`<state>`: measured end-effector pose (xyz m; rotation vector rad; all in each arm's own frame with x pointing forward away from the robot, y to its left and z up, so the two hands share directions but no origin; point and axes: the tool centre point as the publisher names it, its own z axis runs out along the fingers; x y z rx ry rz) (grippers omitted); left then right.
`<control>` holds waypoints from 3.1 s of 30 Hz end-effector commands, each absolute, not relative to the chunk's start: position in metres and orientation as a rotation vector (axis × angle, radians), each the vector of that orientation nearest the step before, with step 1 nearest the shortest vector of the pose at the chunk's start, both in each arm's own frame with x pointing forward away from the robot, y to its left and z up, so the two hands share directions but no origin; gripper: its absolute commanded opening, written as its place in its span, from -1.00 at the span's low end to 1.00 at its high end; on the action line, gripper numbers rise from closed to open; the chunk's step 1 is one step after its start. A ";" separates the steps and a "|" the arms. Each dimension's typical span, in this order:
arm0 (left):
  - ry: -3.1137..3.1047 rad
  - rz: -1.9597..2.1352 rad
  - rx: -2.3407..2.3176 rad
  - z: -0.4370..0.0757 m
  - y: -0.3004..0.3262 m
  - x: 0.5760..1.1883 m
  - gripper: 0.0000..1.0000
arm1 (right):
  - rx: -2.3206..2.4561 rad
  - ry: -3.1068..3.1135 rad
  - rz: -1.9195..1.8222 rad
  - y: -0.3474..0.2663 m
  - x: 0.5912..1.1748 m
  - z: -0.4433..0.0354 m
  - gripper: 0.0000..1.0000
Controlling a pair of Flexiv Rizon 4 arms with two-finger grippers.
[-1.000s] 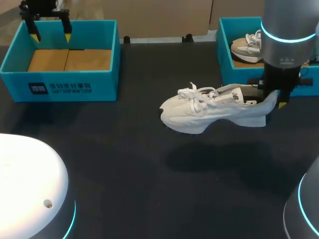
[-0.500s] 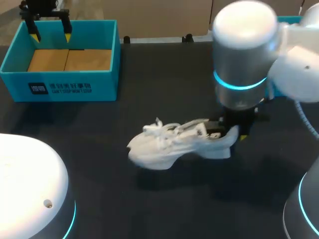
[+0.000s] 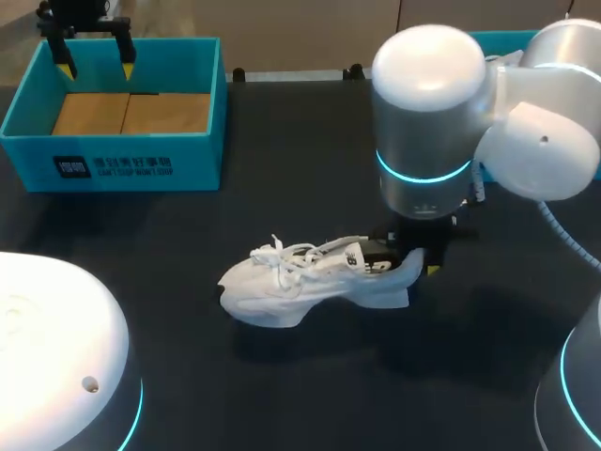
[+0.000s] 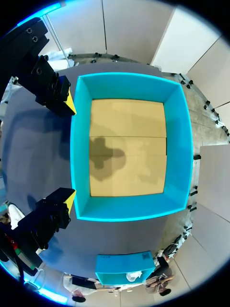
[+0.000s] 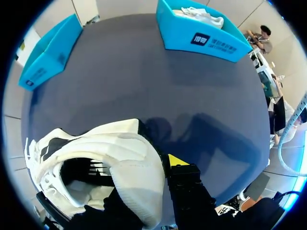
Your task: Take the shoe out of the shoebox, open the shoe tongue, remove and reinsert the insole, then place the shoe into the shoebox
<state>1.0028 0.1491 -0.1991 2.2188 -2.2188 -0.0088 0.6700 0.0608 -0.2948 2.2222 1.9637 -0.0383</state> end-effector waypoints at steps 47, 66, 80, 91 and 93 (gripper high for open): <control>-2.219 -0.007 2.219 -0.199 0.149 1.002 1.00 | 2.213 2.008 -0.188 0.121 0.659 -0.391 -0.04; -2.219 -0.007 2.219 -0.199 0.149 1.002 1.00 | 2.256 2.235 0.163 0.101 0.652 -0.292 1.00; -2.219 -0.007 2.219 -0.199 0.149 1.002 1.00 | 1.904 2.723 0.482 0.082 0.661 -0.270 1.00; -2.219 -0.007 2.219 -0.199 0.149 1.002 1.00 | 1.458 2.915 0.857 0.083 0.666 -0.289 1.00; -2.219 -0.007 2.219 -0.199 0.149 1.002 1.00 | 1.166 2.908 1.224 0.069 0.664 -0.288 1.00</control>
